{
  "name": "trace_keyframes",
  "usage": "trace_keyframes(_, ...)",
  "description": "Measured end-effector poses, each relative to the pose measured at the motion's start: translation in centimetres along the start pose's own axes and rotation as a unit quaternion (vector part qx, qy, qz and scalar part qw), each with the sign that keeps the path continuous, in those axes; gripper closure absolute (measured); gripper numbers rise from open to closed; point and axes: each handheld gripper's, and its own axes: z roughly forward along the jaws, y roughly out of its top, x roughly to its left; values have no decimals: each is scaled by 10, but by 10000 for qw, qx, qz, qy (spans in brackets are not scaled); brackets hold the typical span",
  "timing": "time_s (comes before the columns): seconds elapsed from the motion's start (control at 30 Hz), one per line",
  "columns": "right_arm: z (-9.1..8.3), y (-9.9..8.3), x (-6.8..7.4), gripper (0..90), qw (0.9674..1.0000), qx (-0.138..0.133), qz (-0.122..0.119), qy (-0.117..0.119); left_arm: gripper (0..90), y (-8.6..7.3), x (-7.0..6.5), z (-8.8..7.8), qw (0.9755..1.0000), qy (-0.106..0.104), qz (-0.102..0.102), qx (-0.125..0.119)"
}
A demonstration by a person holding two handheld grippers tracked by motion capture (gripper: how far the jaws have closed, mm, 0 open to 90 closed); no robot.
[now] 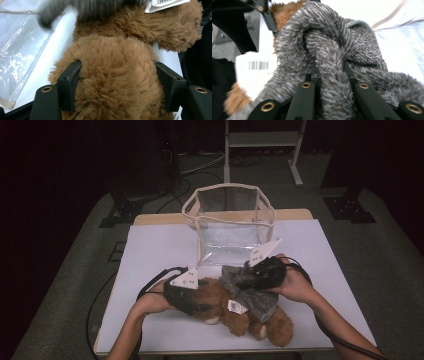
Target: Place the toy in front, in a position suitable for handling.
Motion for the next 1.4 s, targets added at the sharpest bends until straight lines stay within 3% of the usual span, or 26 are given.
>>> trace_keyframes(0.1, 10, -1, -1, 774, 9999, 147, -18, 55, 286, -2, 1, -3, 10000, -1, -37, -56)
trace_keyframes(0.27, 6, -18, 4, 776, 9999, 54, 98, 98, 206, 0, 2, -18, 9997, 13, -56, -238)
trace_keyframes(0.43, -2, -31, 3, 777, 9996, -88, 250, 115, 197, -12, 7, -31, 9987, 88, -392, -319)
trace_keyframes(0.5, -4, -33, 3, 777, 9995, -78, 277, 101, 222, -19, 11, -27, 9978, -1, -568, -341)
trace_keyframes(0.6, -5, -28, 4, 776, 9997, 21, 217, 66, 285, -27, 12, -11, 9978, -132, -616, -185)
trace_keyframes(0.67, -6, -19, 4, 775, 9999, 57, 137, 12, 319, -32, 14, -8, 9966, -233, -698, -366)
trace_keyframes(0.8, -2, 5, 5, 774, 9998, 107, -23, 135, 336, -29, 13, -8, 9965, -262, -679, -410)
trace_keyframes(0.97, 32, 32, 12, 773, 9980, 412, -378, 291, 340, -25, 8, -6, 9975, -229, -593, -299)
trace_keyframes(1.07, 39, 40, 9, 772, 9981, 284, -374, 389, 340, -27, 7, -7, 9977, -231, -565, -292)
trace_keyframes(1.23, 34, 30, 7, 773, 9978, 387, -309, 439, 312, -26, 10, -13, 9976, -186, -584, -308)
trace_keyframes(1.4, 25, 12, 13, 775, 9984, 297, -177, 454, 247, -16, 13, -23, 9959, -45, -592, -683)
